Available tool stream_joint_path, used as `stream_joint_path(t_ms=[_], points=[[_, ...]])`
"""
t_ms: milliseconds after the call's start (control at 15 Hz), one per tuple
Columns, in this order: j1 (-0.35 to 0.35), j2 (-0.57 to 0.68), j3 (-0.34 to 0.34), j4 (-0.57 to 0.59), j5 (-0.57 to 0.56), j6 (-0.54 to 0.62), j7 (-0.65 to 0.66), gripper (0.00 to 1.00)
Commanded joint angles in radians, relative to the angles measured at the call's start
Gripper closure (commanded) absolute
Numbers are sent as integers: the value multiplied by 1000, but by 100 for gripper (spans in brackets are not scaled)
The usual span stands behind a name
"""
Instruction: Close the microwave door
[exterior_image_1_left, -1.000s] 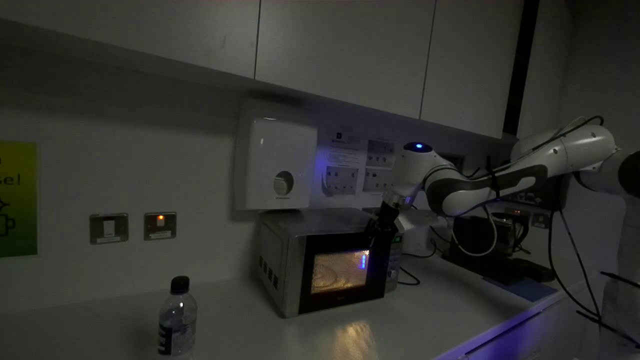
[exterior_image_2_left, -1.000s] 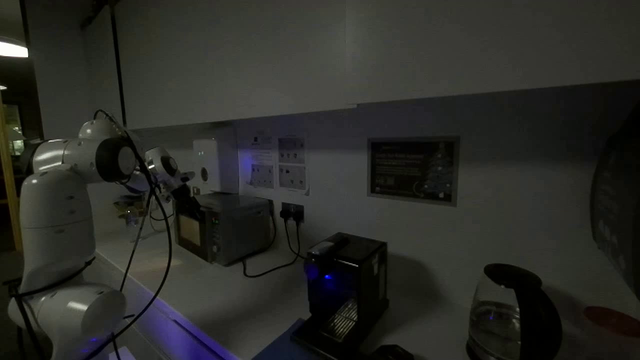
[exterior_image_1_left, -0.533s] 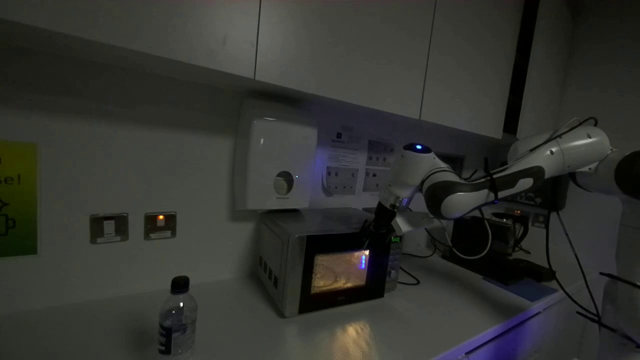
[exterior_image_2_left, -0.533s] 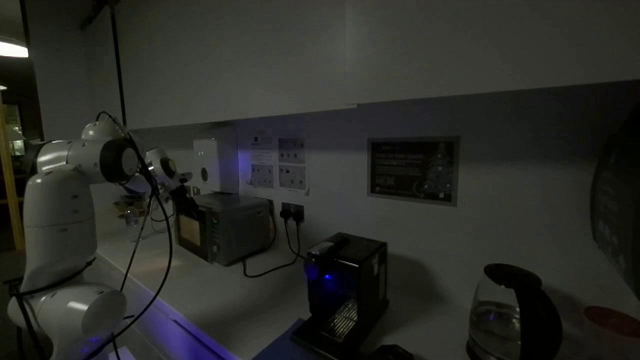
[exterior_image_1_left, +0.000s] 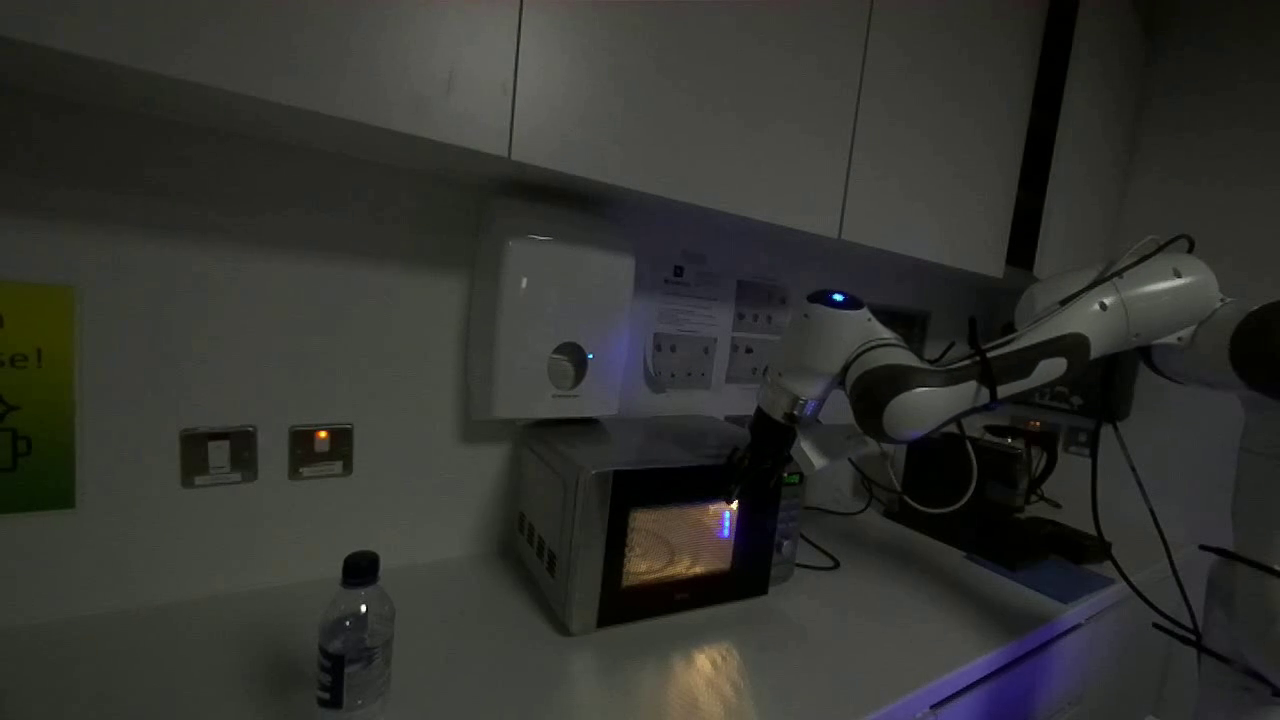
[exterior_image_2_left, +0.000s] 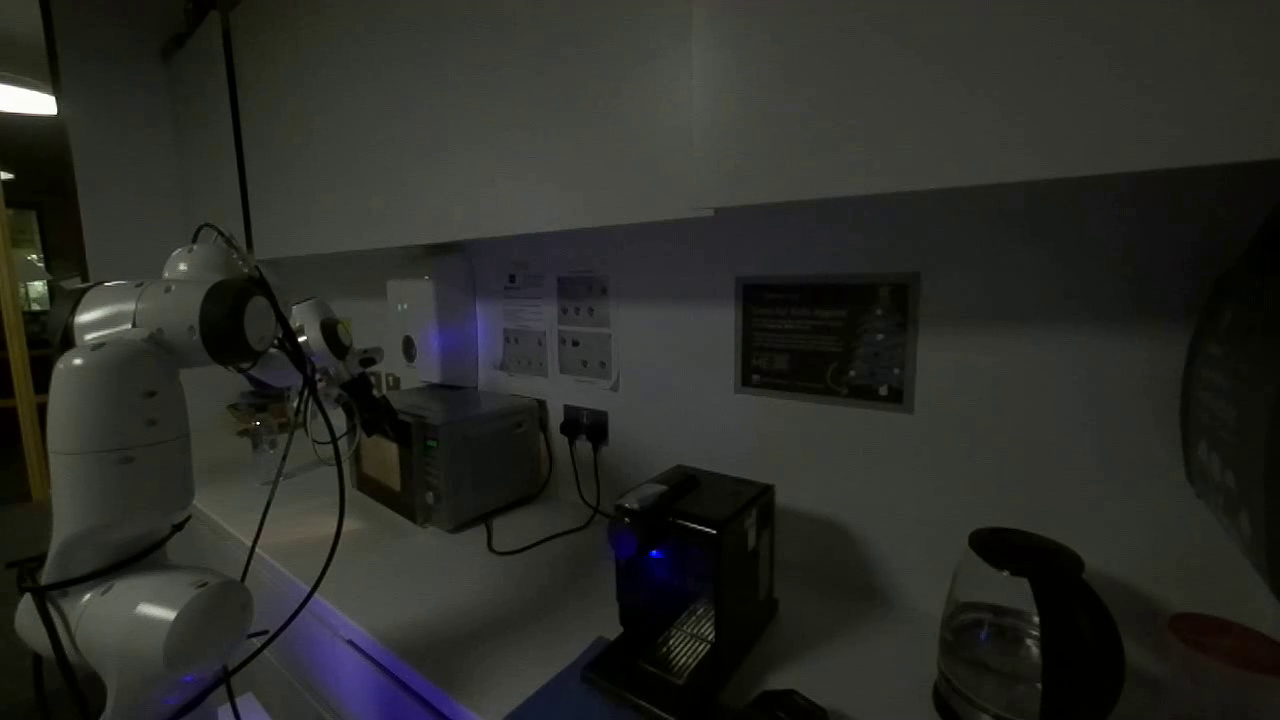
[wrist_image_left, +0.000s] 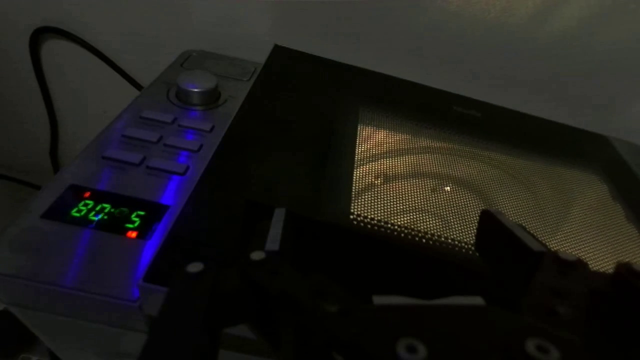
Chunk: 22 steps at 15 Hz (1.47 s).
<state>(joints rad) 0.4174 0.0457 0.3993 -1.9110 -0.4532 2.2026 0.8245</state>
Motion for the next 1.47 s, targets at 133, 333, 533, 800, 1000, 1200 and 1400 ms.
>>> stream_joint_path(t_ms=[133, 333, 533, 800, 1000, 1200, 1400], points=[[-7, -10, -20, -7, -68, 1, -18, 0], [-8, -13, -22, -15, -92, -2, -12, 0], [-10, -15, -25, -24, -118, 2, -11, 0], [-12, -13, -36, -20, -178, -2, -13, 0], [-12, -10, -36, -15, -217, -4, -14, 0], [-12, -8, -36, -11, -247, -7, -14, 0], [-12, -7, -36, -11, -270, -7, -14, 0]])
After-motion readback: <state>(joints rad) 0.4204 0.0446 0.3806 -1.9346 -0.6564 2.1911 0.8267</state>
